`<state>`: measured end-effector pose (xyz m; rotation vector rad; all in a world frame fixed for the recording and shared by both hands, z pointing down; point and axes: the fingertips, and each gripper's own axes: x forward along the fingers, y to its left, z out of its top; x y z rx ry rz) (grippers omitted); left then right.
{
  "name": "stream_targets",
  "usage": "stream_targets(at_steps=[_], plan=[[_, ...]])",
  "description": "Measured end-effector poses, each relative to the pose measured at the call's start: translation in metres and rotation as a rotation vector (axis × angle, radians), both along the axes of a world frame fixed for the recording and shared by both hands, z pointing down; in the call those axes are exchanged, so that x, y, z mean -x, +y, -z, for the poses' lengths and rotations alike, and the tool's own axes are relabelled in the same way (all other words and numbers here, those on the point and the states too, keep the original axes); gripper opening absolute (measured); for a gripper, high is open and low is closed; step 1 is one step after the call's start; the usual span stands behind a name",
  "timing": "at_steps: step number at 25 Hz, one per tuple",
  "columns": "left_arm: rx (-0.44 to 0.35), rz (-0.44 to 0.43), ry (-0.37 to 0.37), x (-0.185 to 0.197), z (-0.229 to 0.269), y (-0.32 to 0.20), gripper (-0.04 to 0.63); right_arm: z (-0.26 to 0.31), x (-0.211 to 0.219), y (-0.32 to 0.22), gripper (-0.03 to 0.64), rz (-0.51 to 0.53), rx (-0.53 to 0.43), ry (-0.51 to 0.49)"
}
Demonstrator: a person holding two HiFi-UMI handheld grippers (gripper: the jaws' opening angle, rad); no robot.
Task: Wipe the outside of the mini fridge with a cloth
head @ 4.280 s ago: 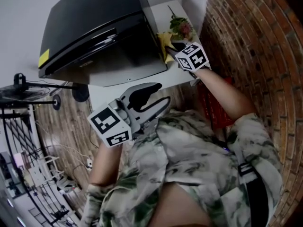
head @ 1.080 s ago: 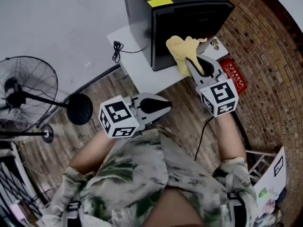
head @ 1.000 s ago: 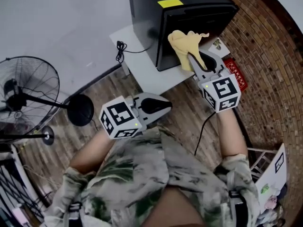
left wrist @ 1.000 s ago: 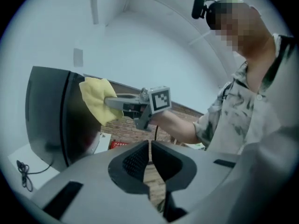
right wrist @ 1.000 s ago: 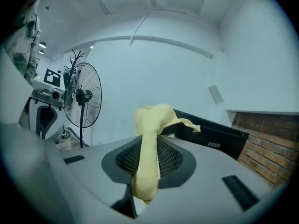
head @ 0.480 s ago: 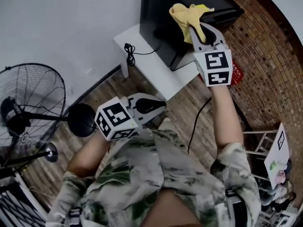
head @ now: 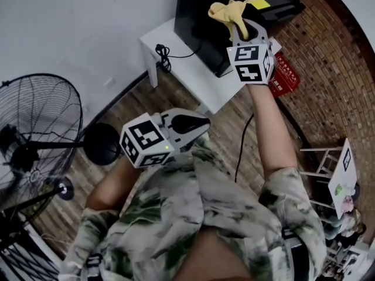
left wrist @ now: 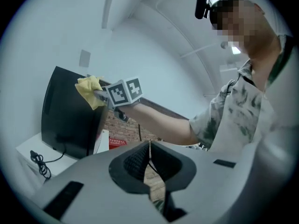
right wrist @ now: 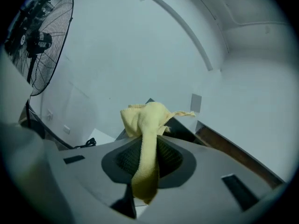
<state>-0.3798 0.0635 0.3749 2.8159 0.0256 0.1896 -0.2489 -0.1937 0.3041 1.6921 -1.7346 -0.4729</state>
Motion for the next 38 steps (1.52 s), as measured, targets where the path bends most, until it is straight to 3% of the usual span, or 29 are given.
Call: stream_targets(at_steps=[10, 24, 28, 38], plan=[[0.02, 0.056, -0.026, 0.031, -0.015, -0.012, 0.032, -0.111, -0.006, -0.018, 0.087, -0.067, 0.177, 0.035], [0.048, 0.117, -0.048, 0.052, -0.028, -0.032, 0.032, -0.256, -0.01, -0.034, 0.086, -0.078, 0.444, 0.052], [0.043, 0.125, -0.04, 0.058, -0.027, -0.039, 0.032, -0.229, 0.007, -0.035, 0.087, -0.043, 0.401, 0.029], [0.035, 0.1, -0.011, 0.056, -0.02, -0.041, 0.032, -0.063, 0.054, -0.059, 0.087, 0.036, 0.152, 0.03]])
